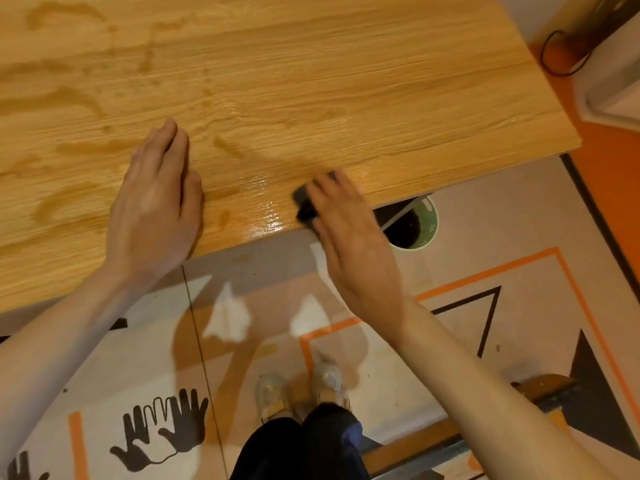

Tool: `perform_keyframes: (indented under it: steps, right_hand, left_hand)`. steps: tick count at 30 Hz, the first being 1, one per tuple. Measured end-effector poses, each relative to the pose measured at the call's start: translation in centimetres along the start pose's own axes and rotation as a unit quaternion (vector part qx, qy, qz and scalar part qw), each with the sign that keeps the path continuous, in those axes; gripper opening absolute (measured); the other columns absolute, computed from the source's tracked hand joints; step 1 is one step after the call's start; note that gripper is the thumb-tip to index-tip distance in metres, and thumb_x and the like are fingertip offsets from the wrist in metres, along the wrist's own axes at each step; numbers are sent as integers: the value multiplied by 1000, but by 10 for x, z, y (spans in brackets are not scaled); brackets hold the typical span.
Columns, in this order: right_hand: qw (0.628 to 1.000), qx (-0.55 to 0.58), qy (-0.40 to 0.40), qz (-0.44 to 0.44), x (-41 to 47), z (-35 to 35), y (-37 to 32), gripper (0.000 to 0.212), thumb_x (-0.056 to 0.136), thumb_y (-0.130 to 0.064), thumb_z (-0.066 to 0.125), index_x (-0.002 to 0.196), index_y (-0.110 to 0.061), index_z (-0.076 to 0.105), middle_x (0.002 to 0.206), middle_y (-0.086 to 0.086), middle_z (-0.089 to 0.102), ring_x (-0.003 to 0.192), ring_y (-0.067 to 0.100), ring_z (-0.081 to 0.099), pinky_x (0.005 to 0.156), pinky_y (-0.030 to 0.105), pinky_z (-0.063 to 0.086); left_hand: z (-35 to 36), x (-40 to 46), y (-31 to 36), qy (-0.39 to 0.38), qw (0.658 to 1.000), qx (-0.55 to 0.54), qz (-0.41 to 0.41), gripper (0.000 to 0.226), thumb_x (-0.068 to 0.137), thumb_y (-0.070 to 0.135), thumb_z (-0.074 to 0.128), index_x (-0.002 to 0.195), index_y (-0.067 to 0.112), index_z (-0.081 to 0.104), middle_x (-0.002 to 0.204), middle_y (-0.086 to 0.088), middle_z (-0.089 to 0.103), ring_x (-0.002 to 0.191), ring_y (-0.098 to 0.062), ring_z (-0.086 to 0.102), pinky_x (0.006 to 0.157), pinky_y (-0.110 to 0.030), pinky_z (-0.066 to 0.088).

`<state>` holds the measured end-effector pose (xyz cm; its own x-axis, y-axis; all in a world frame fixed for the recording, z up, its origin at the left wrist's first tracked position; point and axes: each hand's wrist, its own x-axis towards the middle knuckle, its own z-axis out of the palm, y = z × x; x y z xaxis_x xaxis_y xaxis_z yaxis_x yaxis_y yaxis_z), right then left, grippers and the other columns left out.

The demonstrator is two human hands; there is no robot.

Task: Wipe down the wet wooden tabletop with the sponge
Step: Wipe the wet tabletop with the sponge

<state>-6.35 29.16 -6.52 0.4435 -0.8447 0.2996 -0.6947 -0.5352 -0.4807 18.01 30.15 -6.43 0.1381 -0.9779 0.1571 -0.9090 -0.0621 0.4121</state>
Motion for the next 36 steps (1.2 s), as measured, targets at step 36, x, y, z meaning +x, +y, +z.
perform_keyframes:
  steps: [36]
  right_hand:
    - [984,75,-11,-158,4,34,-25,43,97,-22,48,130,5,56,139,17,53,136,33,42,118,40,25]
  left_hand:
    - [-60,-34,-92,10,997,31,-66,53,106,37,31,155,17,37,163,-2,32,151,-19,27,124,-45,23]
